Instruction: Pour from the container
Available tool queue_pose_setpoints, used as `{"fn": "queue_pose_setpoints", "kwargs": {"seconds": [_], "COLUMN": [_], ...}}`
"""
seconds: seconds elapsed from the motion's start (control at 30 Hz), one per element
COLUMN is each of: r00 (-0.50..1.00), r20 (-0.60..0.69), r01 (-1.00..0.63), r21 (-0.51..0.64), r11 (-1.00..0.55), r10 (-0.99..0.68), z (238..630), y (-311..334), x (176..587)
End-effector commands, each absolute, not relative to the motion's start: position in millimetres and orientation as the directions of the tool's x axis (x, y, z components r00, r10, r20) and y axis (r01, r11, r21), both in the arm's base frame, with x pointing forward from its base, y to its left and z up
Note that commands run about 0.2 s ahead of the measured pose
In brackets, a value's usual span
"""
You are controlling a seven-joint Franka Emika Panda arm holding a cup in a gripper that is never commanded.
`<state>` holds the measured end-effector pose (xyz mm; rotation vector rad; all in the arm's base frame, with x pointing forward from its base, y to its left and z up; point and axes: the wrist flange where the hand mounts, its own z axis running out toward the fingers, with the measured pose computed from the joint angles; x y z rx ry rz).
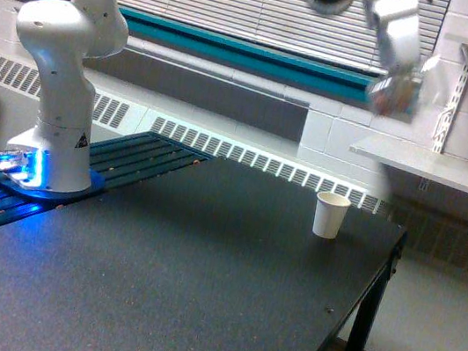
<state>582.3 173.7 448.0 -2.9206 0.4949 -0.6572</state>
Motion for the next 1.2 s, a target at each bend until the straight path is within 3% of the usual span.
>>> {"fn": "queue_pose_setpoints", "kwargs": {"seconds": [0.03, 0.7, 1.2], "r00": [0.930, 0.913, 0.873], "r20": [0.283, 0.408, 0.421], "r01": [-0.229, -0.071, 0.129], "r21": [-0.055, 0.131, 0.286], "r11": [-0.972, -0.989, -0.950], "r10": [-0.236, -0.011, 0.245], "z": [349.4, 332.4, 303.5], "y": [219.5, 226.2, 245.1], "x": [549.6, 538.1, 490.7]}}
